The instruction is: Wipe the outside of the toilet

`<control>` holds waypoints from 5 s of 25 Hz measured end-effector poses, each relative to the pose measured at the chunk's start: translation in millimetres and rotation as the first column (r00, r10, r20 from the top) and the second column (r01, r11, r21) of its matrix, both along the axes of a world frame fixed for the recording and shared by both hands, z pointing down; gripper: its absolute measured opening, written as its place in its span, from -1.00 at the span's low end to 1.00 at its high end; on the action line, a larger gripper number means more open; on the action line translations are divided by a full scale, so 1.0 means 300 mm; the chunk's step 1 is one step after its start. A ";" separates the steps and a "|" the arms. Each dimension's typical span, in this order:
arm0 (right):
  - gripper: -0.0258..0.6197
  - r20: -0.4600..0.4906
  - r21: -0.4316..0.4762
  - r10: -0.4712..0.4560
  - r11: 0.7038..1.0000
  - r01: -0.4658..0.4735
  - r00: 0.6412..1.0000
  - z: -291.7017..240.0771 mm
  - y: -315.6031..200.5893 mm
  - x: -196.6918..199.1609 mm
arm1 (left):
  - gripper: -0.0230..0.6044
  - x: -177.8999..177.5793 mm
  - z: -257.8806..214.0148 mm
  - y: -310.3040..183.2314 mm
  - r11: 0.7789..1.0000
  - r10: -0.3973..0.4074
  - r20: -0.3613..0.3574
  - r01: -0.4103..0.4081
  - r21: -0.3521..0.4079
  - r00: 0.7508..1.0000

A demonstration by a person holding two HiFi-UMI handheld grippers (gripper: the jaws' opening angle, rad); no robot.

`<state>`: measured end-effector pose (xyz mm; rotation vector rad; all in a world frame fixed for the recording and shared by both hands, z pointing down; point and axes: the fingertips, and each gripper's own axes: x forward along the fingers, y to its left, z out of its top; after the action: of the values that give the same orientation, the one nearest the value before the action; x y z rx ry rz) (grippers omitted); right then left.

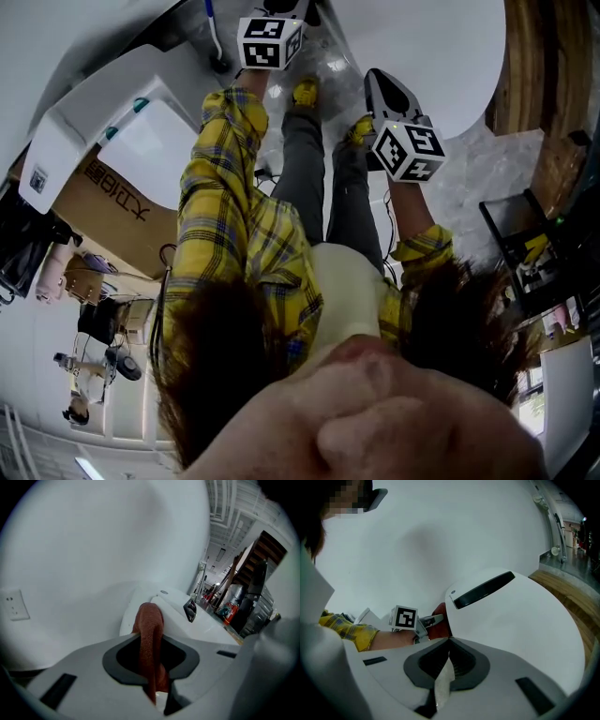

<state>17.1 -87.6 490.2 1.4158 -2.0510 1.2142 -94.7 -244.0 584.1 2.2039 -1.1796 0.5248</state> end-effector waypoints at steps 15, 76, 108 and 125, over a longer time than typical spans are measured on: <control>-0.84 -0.002 0.023 0.029 0.999 -0.029 1.000 -0.013 0.091 0.088 | -0.66 0.069 0.000 0.205 0.998 -0.055 -0.027 0.054 -0.043 0.998; -0.84 0.018 0.044 0.177 0.983 -0.178 0.984 -0.045 0.551 0.470 | -0.66 0.633 0.010 1.130 0.957 0.136 -0.204 -0.182 -0.227 0.970; -0.84 0.002 0.022 -0.033 0.999 0.033 0.999 0.047 0.186 0.078 | -0.66 0.049 -0.076 0.498 0.997 -0.072 -0.018 0.072 -0.011 0.997; -0.84 -0.008 0.001 -0.067 0.998 0.067 0.998 0.121 0.071 -0.041 | -0.66 -0.106 0.075 0.084 0.995 -0.099 0.063 0.098 0.025 0.993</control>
<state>4.9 -66.2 526.5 1.3388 -2.0769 1.1778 -126.6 -218.8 606.7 2.1481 -1.3260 0.5473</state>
